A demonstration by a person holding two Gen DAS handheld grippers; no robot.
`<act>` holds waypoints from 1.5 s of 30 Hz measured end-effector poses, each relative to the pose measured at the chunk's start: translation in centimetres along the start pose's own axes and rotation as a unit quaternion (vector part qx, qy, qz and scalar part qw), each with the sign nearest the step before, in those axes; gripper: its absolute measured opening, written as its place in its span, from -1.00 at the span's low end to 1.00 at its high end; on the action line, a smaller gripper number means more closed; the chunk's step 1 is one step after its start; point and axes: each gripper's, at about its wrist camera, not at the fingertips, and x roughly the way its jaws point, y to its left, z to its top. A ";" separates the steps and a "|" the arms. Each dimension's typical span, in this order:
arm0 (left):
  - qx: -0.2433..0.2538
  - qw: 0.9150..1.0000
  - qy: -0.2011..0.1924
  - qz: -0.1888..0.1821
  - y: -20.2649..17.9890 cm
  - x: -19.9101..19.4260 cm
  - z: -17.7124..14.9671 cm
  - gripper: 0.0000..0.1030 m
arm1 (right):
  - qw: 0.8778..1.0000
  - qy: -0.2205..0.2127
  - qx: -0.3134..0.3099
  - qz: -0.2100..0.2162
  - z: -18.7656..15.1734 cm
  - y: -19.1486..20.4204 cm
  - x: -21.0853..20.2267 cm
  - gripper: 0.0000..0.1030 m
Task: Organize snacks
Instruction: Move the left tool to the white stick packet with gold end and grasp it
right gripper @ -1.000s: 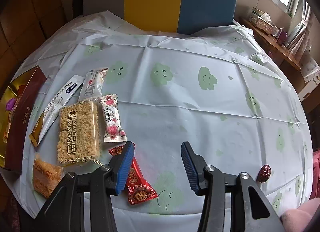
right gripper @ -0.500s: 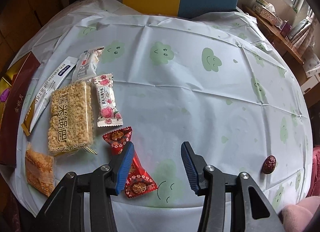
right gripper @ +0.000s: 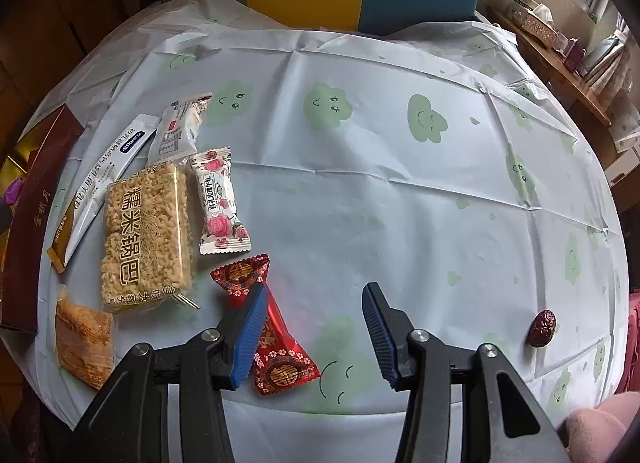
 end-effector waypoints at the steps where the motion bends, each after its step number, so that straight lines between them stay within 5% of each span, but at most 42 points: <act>1: 0.011 1.000 0.005 0.007 -0.4 0.6 0.3 -0.06 | 1.000 -0.002 0.001 0.002 0.0 -0.1 -0.1 -0.03; 11: 0.103 0.993 0.052 0.020 -3.8 6.9 1.4 -0.20 | 1.000 -0.022 -0.002 0.017 0.0 0.2 -1.3 -0.03; 17: 0.108 0.991 0.077 0.012 -3.7 9.5 1.8 -0.15 | 0.999 -0.027 -0.001 0.024 0.0 0.1 -1.5 -0.03; 29: 0.078 0.996 0.043 -0.017 -2.8 9.8 2.1 -0.13 | 0.999 -0.033 -0.003 0.027 0.1 0.3 -1.8 -0.03; 36: 0.062 0.997 0.045 -0.004 -2.9 9.6 1.8 -0.10 | 0.999 -0.036 0.008 0.023 0.1 -0.3 -1.8 -0.03; 40: 0.073 0.997 0.039 0.009 -3.3 9.0 1.2 -0.41 | 0.999 -0.039 0.016 0.023 0.3 -0.7 -1.8 -0.03; 45: 0.072 0.997 0.030 0.008 -3.3 7.7 -0.2 -0.55 | 0.999 -0.042 0.029 0.018 0.5 -1.3 -1.8 -0.03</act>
